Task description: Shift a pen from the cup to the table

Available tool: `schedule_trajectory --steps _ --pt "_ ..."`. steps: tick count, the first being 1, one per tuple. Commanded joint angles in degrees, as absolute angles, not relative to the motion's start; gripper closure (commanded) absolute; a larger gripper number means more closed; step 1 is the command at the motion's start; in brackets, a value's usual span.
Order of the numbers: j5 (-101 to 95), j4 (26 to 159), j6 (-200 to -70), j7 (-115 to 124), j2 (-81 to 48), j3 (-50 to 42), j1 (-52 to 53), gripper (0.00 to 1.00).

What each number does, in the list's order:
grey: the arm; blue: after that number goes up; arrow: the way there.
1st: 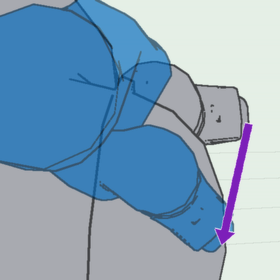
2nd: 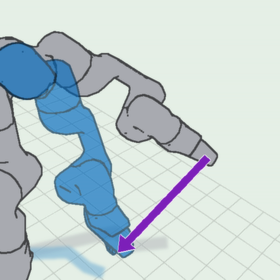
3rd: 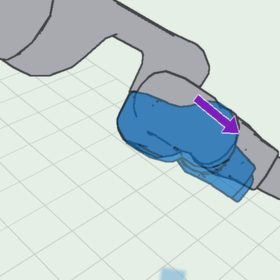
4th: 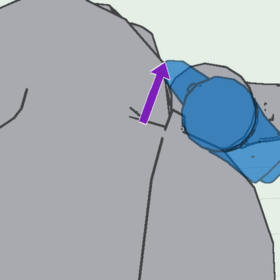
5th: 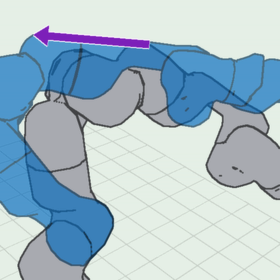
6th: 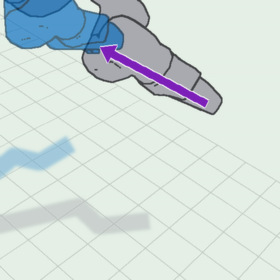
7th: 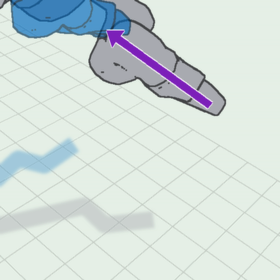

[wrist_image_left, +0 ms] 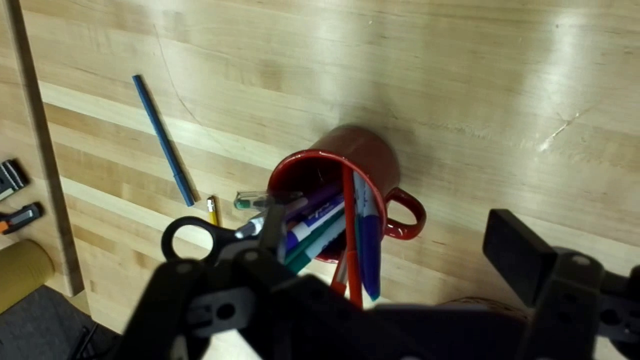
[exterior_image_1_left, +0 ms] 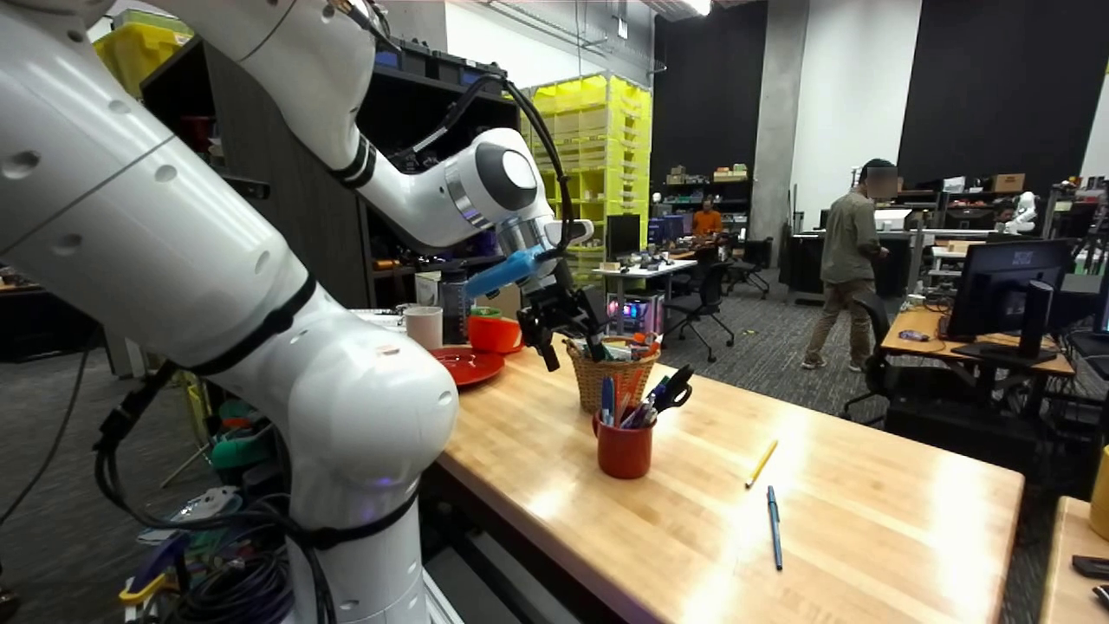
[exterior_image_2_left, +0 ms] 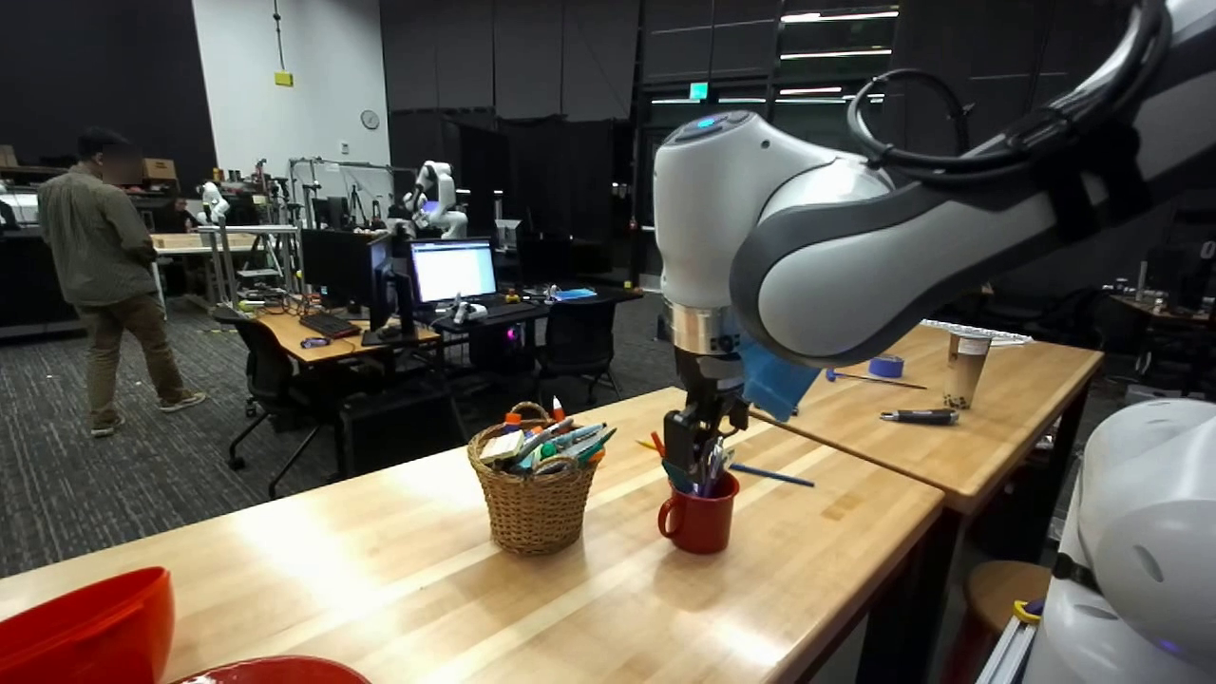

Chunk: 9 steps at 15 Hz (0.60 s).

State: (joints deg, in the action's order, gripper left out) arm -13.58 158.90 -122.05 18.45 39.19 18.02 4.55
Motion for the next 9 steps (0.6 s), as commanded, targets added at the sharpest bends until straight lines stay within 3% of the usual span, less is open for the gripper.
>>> schedule_trajectory --steps 1,9 --pt "-15.63 157.55 -122.67 20.84 35.18 20.07 4.14 0.0" --pt "-23.81 155.06 -126.69 27.18 27.71 22.26 1.98 0.0"
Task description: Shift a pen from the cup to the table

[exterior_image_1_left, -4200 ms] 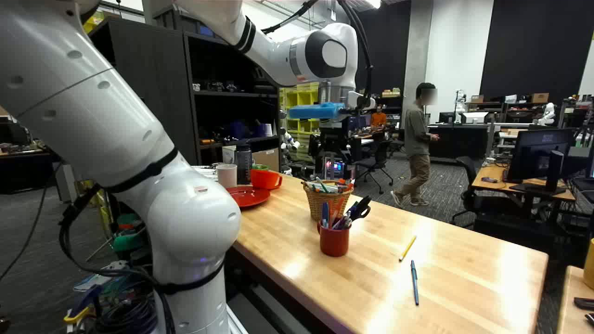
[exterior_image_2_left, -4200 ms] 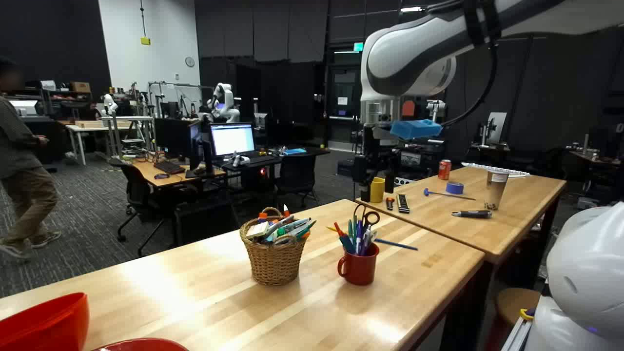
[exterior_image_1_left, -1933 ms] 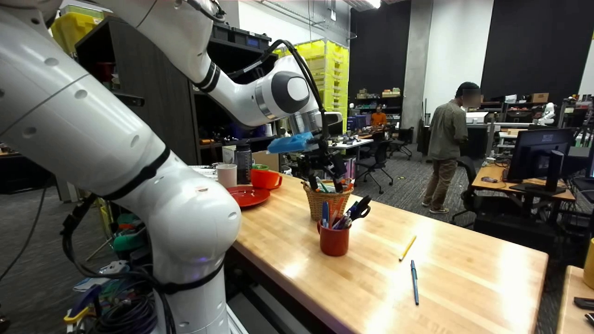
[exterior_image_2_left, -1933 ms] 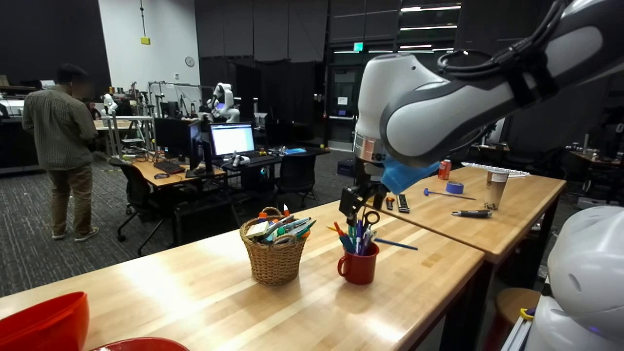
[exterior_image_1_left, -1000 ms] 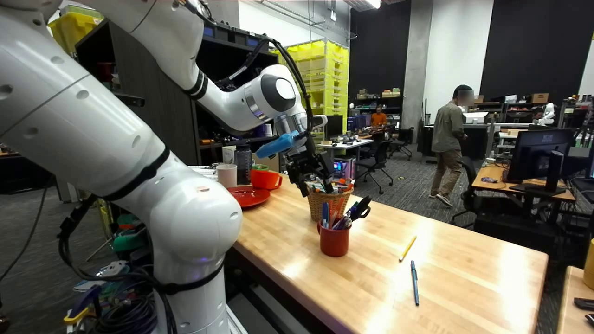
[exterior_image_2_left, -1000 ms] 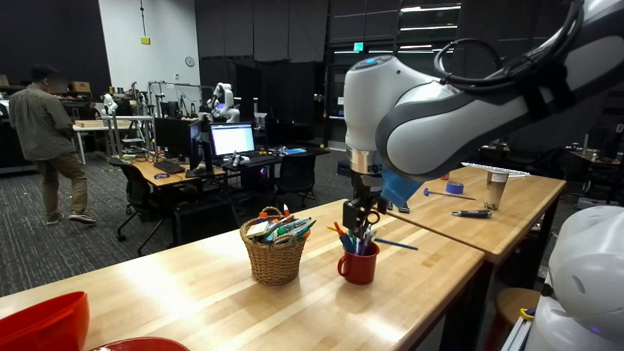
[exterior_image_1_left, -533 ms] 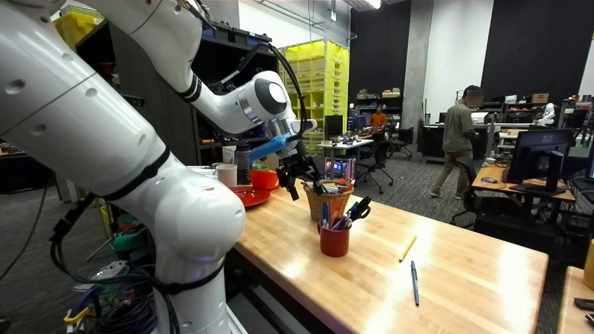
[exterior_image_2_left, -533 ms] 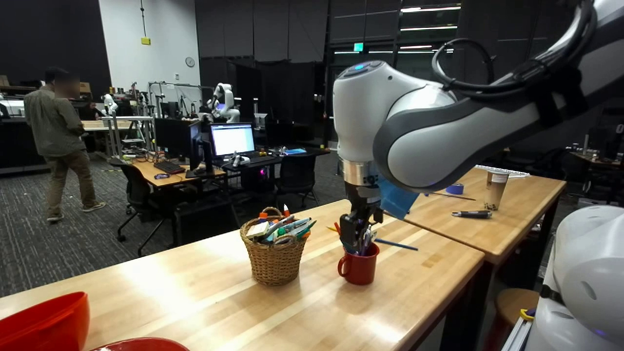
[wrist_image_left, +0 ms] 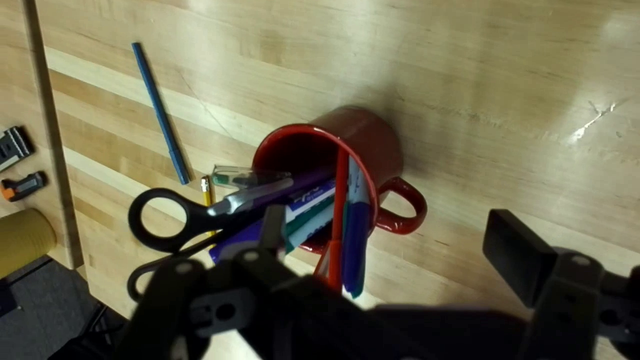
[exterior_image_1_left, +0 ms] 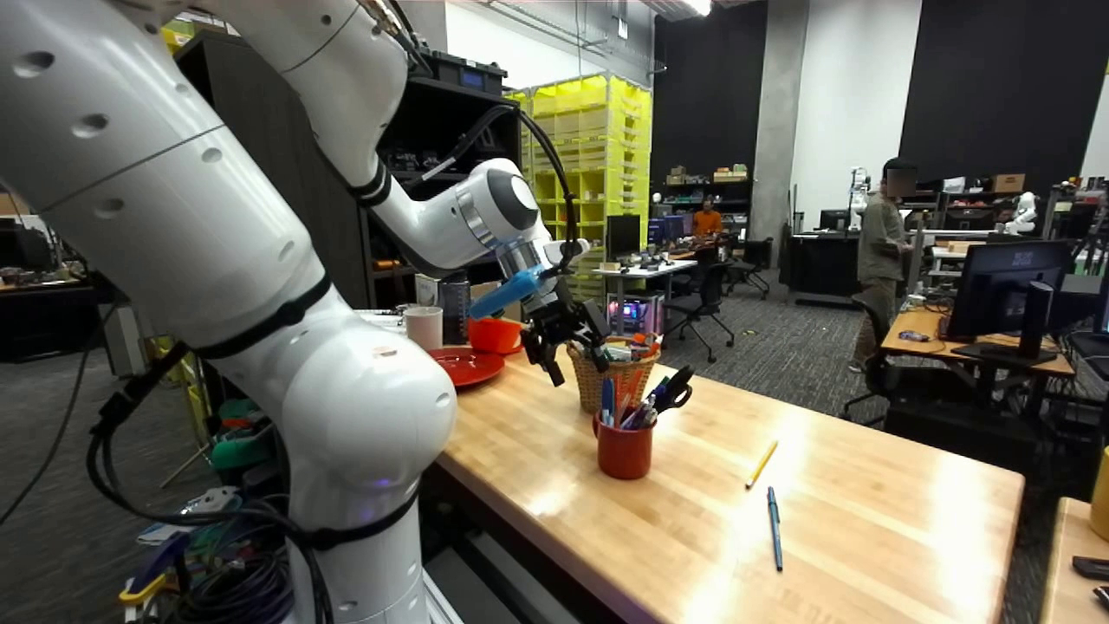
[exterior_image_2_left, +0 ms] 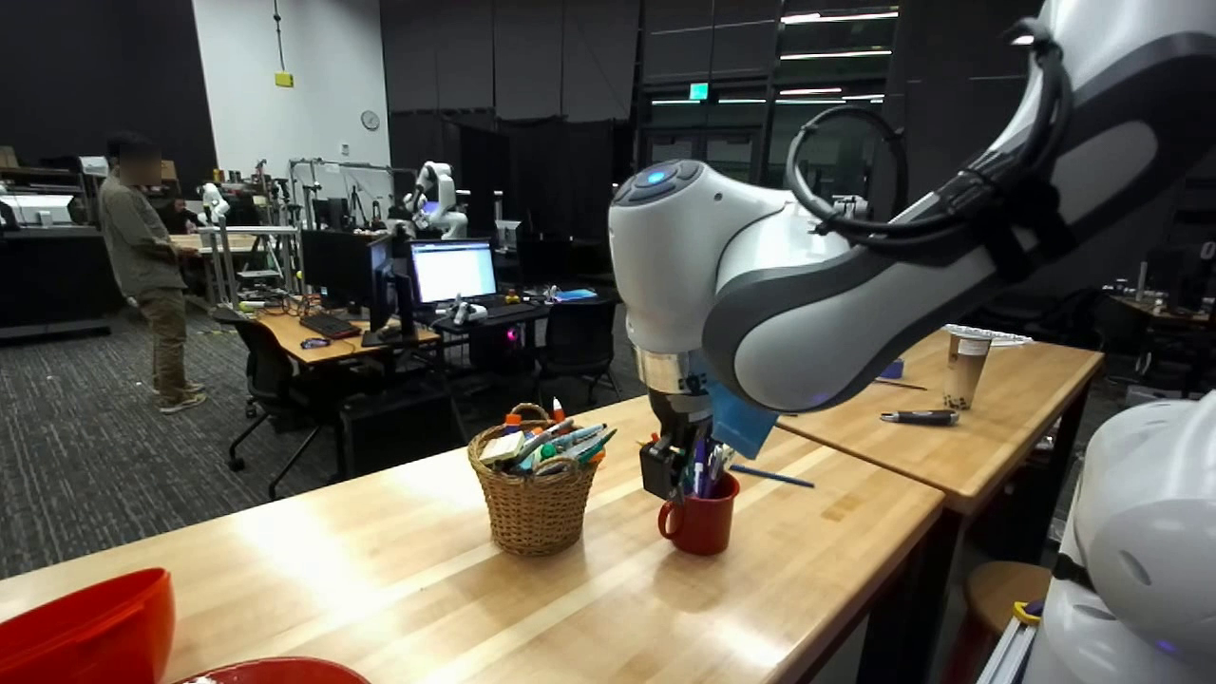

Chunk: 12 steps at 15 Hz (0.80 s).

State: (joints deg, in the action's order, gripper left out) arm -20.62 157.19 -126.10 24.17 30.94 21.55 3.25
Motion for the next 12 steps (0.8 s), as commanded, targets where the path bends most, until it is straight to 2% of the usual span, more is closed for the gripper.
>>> schedule_trajectory --steps 1,8,9,10,12 --pt "-24.95 154.61 -126.85 27.87 26.75 22.17 1.55 0.0" --pt "-28.19 152.46 -126.33 30.64 22.28 21.22 1.43 0.0" --pt "-28.25 152.42 -126.5 30.82 21.95 21.11 1.53 0.25" --pt "-28.29 152.32 -126.43 31.08 21.7 21.04 1.59 0.26" --pt "-28.47 152.19 -126.26 31.55 21.49 20.91 1.62 0.39"
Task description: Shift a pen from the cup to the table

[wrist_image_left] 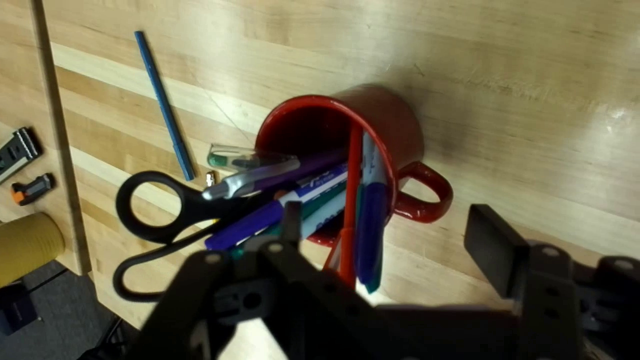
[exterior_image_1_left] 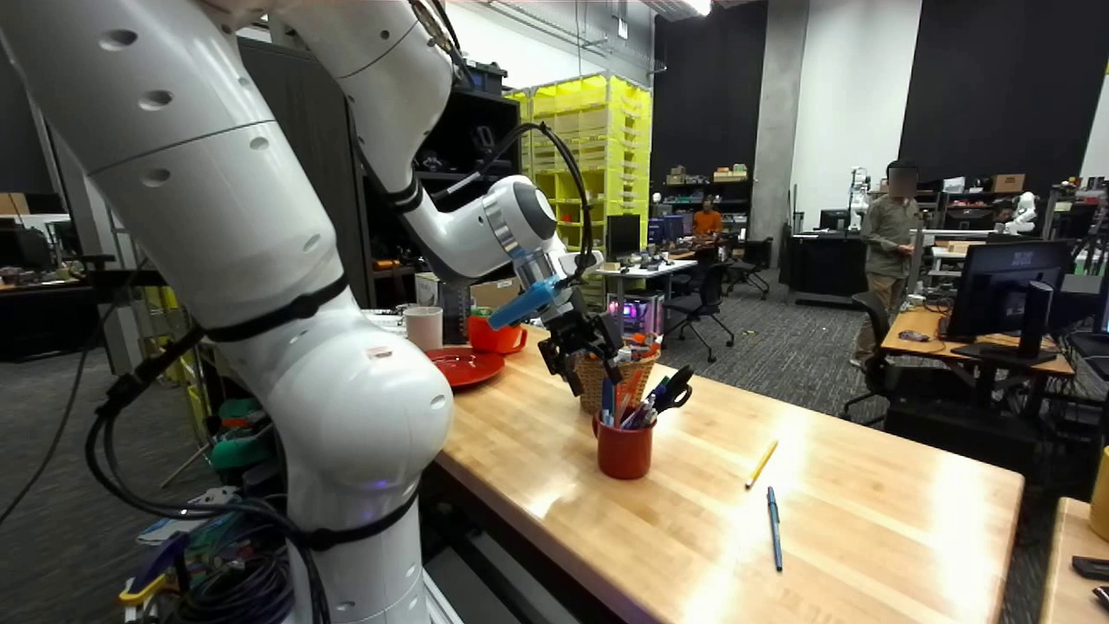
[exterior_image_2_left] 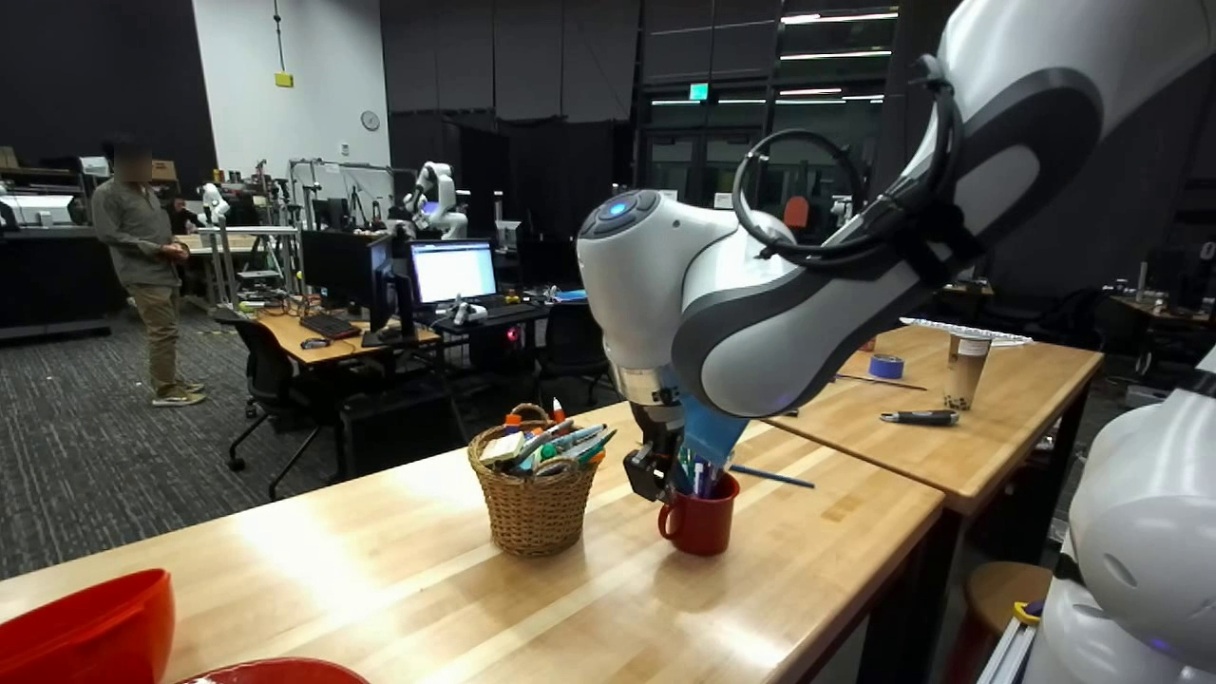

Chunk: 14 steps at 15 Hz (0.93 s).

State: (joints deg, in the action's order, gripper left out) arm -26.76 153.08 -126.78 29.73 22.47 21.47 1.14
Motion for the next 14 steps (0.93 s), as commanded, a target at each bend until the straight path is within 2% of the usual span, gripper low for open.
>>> schedule_trajectory --steps 1,2,5,6,8,9,14 --pt "-28.43 152.17 -126.25 31.69 21.55 20.79 1.66 0.38" --pt "-28.48 152.08 -126.07 31.96 21.52 20.77 1.63 0.17" --pt "-28.59 152.18 -126.01 32.94 21.99 20.54 1.47 0.07" --pt "-28.66 152.16 -125.85 33.04 22.07 20.46 1.46 0.48" --pt "-28.68 152.22 -125.84 33.35 22.28 20.24 1.48 0.49" --pt "-28.7 152.18 -125.78 33.65 22.22 20.19 1.49 0.54" --pt "-29.34 151.99 -124.77 35.0 22.55 20.21 1.51 0.94"
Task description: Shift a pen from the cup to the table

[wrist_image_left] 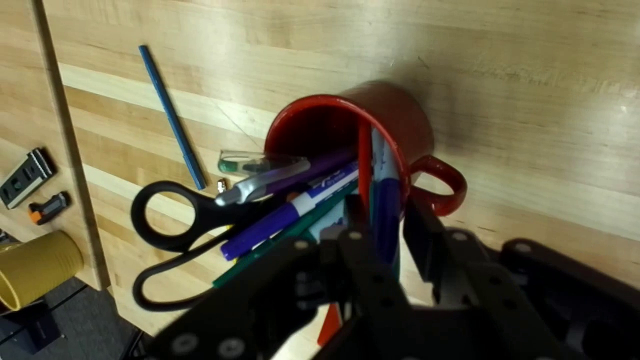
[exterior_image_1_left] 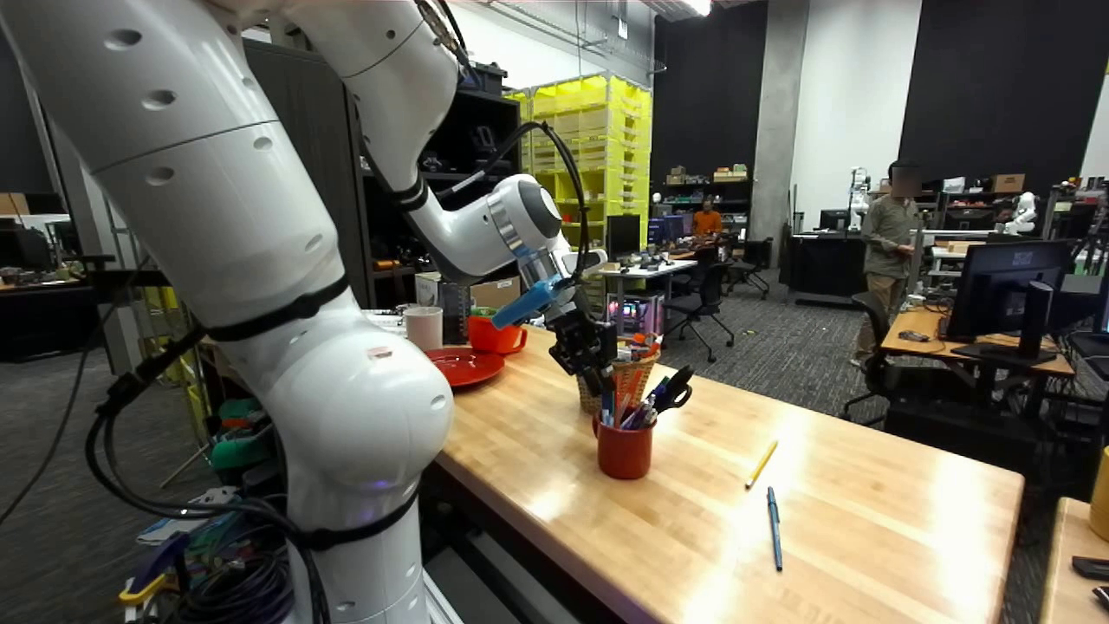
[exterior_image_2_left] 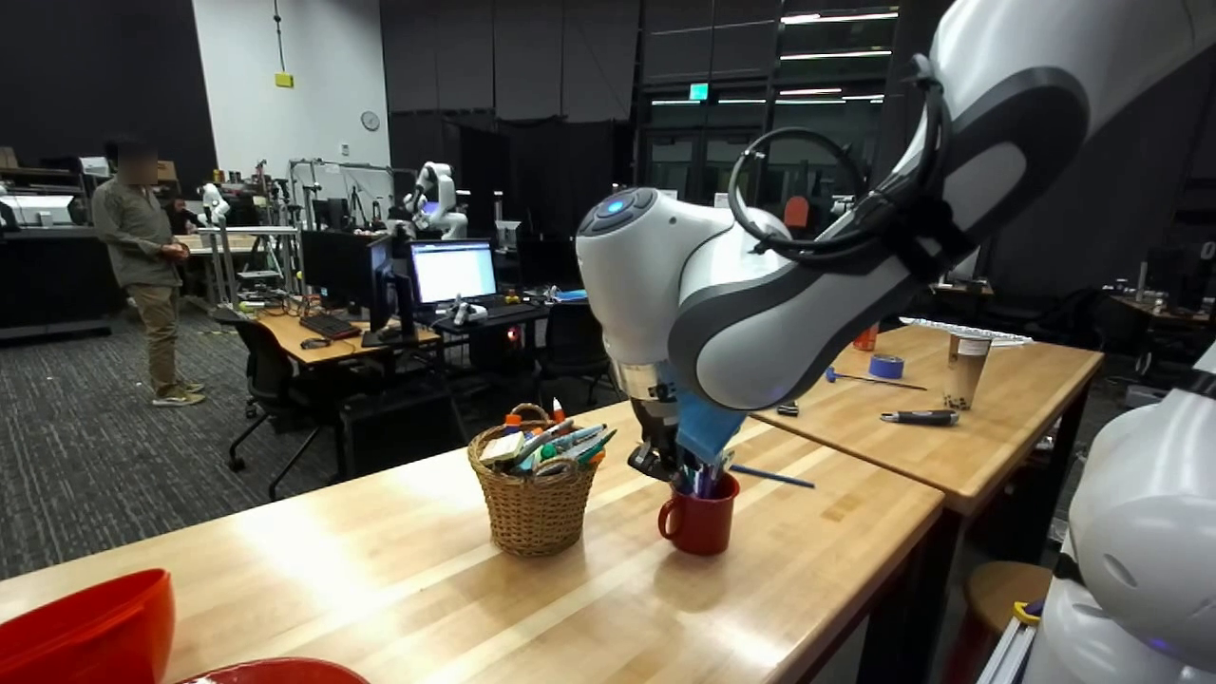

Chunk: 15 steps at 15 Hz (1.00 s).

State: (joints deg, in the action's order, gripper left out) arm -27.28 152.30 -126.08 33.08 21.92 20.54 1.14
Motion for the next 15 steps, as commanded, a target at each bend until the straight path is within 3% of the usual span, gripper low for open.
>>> schedule_trajectory --steps 1,15 --pt "-29.61 151.88 -124.43 35.2 22.53 20.2 1.55 0.99" --pt "-23.86 148.71 -122.32 29.71 26.91 17.92 5.71 0.97"
